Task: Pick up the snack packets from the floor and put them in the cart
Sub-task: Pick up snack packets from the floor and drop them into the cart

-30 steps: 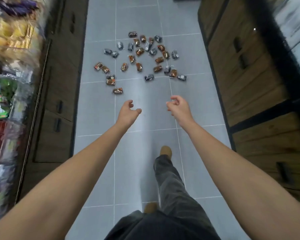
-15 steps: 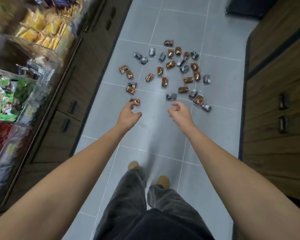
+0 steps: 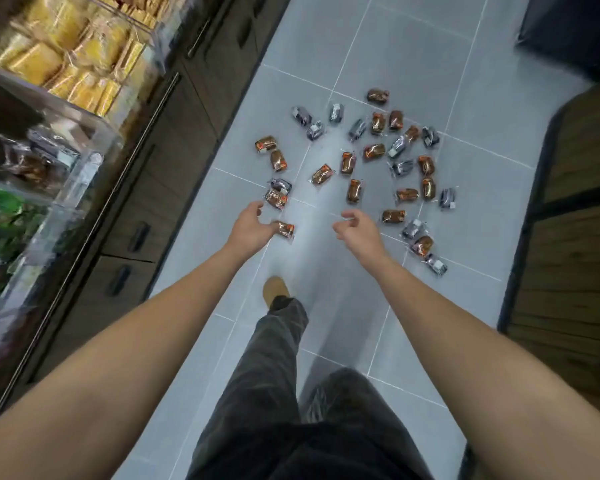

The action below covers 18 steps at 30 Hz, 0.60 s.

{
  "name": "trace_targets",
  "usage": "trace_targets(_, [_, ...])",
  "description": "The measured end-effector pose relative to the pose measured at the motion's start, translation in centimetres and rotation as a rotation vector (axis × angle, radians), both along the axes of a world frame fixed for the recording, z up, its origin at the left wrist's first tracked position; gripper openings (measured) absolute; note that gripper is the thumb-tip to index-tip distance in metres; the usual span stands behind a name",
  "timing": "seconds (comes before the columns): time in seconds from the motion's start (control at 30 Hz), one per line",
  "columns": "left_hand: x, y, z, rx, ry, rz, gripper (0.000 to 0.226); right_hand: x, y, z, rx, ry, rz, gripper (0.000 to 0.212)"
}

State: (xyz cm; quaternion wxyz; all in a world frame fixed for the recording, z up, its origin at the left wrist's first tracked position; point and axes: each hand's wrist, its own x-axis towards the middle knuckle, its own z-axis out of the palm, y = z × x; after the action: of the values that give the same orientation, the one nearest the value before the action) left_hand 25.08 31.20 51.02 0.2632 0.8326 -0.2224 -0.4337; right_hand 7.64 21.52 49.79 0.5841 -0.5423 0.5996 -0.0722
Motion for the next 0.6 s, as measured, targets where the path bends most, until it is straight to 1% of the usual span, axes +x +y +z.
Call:
trace_targets(0.17, [6.0, -4.5, -4.6, 0.051, 0.026, 0.060, 0.067, 7.1, -6.3, -4.0, 0.022, 0.024, 0.054, 0.024])
trace_targets(0.3, [8.0, -7.0, -10.2, 0.091, 0.053, 0.077, 0.066, 11.1, -9.9, -9.2, 0.067, 0.046, 0.136, 0.030])
trace_targets(0.4, [8.9, -8.7, -16.0, 0.117, 0.102, 0.118, 0.067, 13.4, -12.0, -14.7, 0.102, 0.067, 0.211, 0.033])
trace_targets(0.5, [9.3, -10.2, -22.7, 0.157, 0.150, 0.193, 0.068, 15.1, -13.6, -21.7, 0.143, 0.073, 0.287, 0.035])
trace_targets(0.6, [9.2, -11.5, -29.9, 0.183, 0.169, 0.233, 0.070, 16.3, -14.9, -28.8, 0.142, 0.102, 0.367, 0.039])
